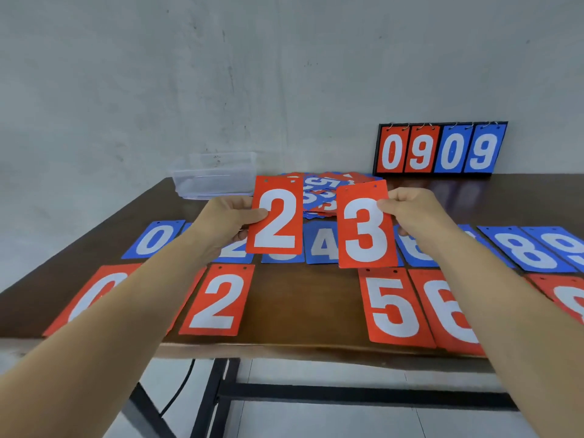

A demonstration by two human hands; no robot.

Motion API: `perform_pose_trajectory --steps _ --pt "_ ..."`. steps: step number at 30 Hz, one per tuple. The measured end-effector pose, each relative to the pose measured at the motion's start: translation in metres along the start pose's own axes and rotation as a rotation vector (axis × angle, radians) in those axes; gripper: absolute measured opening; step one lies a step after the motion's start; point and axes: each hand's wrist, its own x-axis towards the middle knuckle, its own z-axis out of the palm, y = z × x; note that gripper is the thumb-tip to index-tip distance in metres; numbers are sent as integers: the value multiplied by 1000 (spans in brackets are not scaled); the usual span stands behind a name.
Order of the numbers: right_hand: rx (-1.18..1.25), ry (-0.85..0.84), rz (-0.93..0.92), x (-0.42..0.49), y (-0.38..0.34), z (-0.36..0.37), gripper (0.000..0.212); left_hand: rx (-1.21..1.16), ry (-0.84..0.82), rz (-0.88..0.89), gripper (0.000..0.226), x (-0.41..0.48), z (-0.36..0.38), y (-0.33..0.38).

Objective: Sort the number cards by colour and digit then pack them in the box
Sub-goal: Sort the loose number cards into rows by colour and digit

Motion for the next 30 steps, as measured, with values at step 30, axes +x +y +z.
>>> perform_pose_trajectory --steps 30 --pt "-627 0 -140 -84 30 137 26 1122 396 114 35 -86 -34 -83"
